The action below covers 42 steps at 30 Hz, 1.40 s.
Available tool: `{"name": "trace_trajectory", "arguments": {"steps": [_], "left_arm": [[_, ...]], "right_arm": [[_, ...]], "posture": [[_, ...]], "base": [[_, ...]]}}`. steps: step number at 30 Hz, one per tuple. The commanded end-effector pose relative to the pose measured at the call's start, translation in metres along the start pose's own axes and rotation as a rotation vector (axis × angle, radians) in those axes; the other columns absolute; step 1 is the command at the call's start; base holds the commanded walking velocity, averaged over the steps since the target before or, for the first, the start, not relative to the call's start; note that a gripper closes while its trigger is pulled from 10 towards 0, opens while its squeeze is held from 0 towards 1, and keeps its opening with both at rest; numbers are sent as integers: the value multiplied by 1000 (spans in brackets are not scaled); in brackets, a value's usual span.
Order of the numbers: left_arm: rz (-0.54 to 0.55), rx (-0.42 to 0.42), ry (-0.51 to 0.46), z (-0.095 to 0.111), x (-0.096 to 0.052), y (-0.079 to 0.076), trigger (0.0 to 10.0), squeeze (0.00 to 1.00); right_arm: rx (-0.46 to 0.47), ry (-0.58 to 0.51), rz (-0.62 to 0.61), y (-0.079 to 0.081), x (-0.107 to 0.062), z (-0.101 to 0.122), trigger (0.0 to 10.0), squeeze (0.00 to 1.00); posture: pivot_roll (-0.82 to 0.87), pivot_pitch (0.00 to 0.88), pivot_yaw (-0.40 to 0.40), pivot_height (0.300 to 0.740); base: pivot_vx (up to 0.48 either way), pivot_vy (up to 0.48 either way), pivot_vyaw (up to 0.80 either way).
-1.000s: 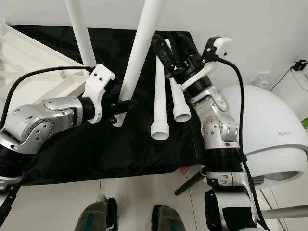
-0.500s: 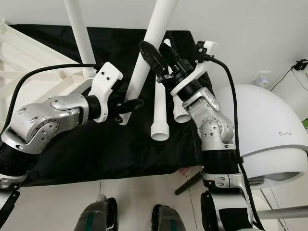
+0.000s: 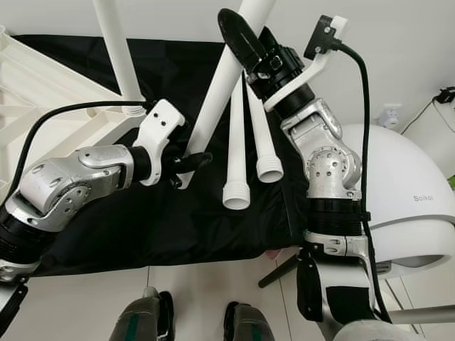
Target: Building children table
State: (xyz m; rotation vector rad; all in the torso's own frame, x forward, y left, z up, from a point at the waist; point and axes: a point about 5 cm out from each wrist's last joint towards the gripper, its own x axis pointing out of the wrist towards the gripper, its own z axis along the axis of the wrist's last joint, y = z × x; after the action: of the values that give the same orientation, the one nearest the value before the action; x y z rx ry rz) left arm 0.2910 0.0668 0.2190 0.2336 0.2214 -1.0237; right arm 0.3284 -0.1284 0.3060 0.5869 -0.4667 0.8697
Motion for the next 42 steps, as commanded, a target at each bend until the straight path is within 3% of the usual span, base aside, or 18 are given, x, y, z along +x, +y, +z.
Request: {"name": "trace_trajectory", "arguments": {"steps": [1,10,11,12,14,15,16,24,25,27,28,32,33,38,40,42], "left_arm": [[-183,26,-7,1,0,-11,10000,0],[-188,56,-23,5,-1,-8,10000,0],[-179,47,-31,6,-1,-7,10000,455],[-179,37,-37,8,-2,-5,10000,1000],[-180,30,-41,9,-2,-4,10000,1000],[-183,26,-46,9,-3,-3,10000,1000],[-184,26,-48,10,-4,-3,10000,1000],[-140,56,-69,16,-11,7,10000,1000],[-120,65,-74,17,-13,12,10000,55],[-107,71,-77,19,-15,15,10000,55],[-98,68,-87,21,-18,19,10000,0],[-80,60,-117,26,-24,25,10000,0],[-25,38,-165,33,-31,36,10000,0],[23,0,-199,37,-34,44,10000,0],[131,-97,-290,43,-38,59,10000,0],[162,-133,-321,44,-39,65,10000,0]], "right_arm": [[12,0,-5,-1,-3,3,0,0],[41,-20,-10,-3,-7,6,0,0],[47,-26,-11,-3,-7,7,0,0],[52,-34,-15,-4,-8,9,0,0],[55,-40,-20,-4,-8,10,0,0],[60,-47,-27,-5,-8,12,3216,0],[63,-53,-33,-6,-8,13,10000,0],[39,-87,-74,-15,-11,23,10000,0],[32,-95,-84,-17,-13,26,10000,0],[26,-99,-90,-19,-14,27,10000,0],[23,-108,-99,-21,-15,30,10000,0],[7,-123,-121,-25,-19,35,10000,0],[-14,-169,-169,-33,-25,44,10000,0],[-2,-205,-196,-37,-28,49,10000,0],[8,-267,-240,-41,-32,50,10000,0],[11,-288,-256,-43,-34,50,10000,0]], "posture": [[59,120,-30,740],[56,121,-26,740],[55,122,-24,740],[56,121,-25,740],[55,120,-25,740],[56,119,-25,740],[56,119,-25,740],[58,113,-26,740],[58,112,-26,740],[58,112,-26,740],[56,109,-26,740],[57,106,-29,740],[57,103,-31,740],[56,102,-31,740],[54,97,-31,740],[54,97,-31,740]], "base": [[0,0,0],[0,0,0],[0,0,0],[0,0,0],[0,0,0],[0,0,0],[0,0,0],[0,0,0],[0,0,0],[0,0,0],[0,0,0],[0,0,0],[0,0,0],[0,0,0],[0,0,0],[0,0,0]]}}
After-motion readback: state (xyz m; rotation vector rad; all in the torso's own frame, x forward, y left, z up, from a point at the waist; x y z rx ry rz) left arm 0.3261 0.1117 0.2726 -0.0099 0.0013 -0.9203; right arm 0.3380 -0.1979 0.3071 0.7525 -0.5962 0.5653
